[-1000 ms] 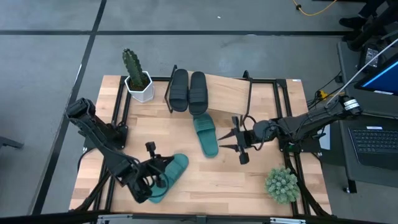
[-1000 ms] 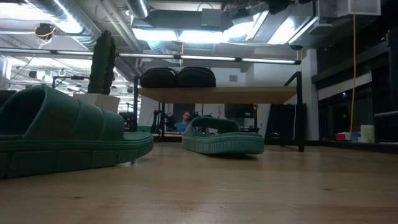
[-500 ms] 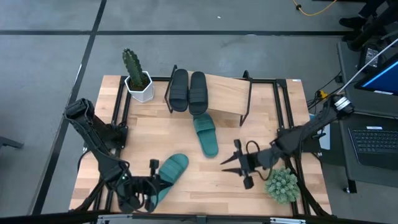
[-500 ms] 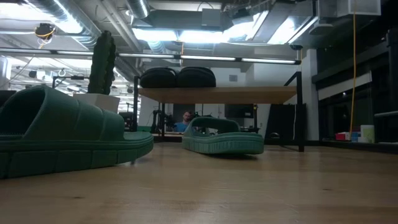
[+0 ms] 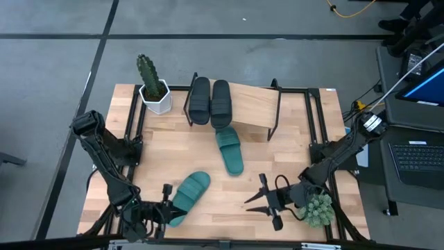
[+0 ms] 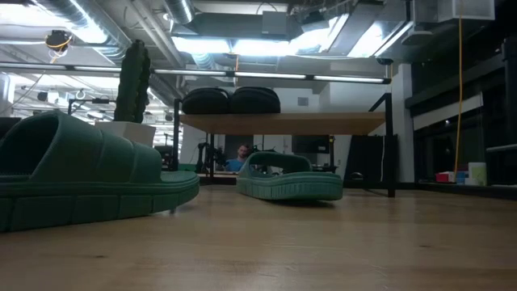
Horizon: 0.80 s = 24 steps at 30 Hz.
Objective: Pick and place slides into the shelf
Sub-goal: Put the bottom green slide on the shelf
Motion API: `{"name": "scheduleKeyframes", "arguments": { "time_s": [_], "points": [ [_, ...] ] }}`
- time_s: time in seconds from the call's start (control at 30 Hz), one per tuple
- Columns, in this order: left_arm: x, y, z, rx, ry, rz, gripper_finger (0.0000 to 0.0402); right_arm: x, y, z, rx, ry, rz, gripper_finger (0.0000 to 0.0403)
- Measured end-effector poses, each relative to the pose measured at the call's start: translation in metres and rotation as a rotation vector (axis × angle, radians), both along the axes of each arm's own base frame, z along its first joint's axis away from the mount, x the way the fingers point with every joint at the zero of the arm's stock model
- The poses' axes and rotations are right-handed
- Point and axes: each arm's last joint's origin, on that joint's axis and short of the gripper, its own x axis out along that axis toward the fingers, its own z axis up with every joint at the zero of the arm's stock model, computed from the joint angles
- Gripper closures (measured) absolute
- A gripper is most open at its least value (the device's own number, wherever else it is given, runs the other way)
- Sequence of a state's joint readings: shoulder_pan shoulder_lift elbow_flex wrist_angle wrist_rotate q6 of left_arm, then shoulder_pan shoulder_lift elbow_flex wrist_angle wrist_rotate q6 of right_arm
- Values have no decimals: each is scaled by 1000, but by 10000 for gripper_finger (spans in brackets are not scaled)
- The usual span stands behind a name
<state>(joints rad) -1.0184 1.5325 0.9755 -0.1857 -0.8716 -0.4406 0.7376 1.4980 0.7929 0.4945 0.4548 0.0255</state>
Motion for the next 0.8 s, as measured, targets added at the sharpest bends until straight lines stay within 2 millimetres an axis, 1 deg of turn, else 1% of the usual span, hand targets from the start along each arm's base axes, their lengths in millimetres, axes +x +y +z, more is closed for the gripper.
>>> {"name": "scheduleKeyframes", "arguments": {
  "time_s": [0.17, 0.3, 0.5, 0.6, 0.8],
  "points": [
    [-6, 3, -14, 25, 8, -12, 401, 1, 1, 0, 16, -6, -1, 286],
    [-10, 9, -28, 47, 32, 0, 400, 1, 1, 0, 29, -3, -4, 286],
    [-15, 19, -47, -51, 95, 49, 398, 1, 1, 0, 29, -3, -4, 286],
    [-16, 21, -51, -57, 115, 42, 395, 1, 1, 0, 31, -2, -5, 286],
    [-17, 21, -52, -57, 117, 41, 396, 2, 0, 0, 30, -2, -8, 286]
  ]
}}
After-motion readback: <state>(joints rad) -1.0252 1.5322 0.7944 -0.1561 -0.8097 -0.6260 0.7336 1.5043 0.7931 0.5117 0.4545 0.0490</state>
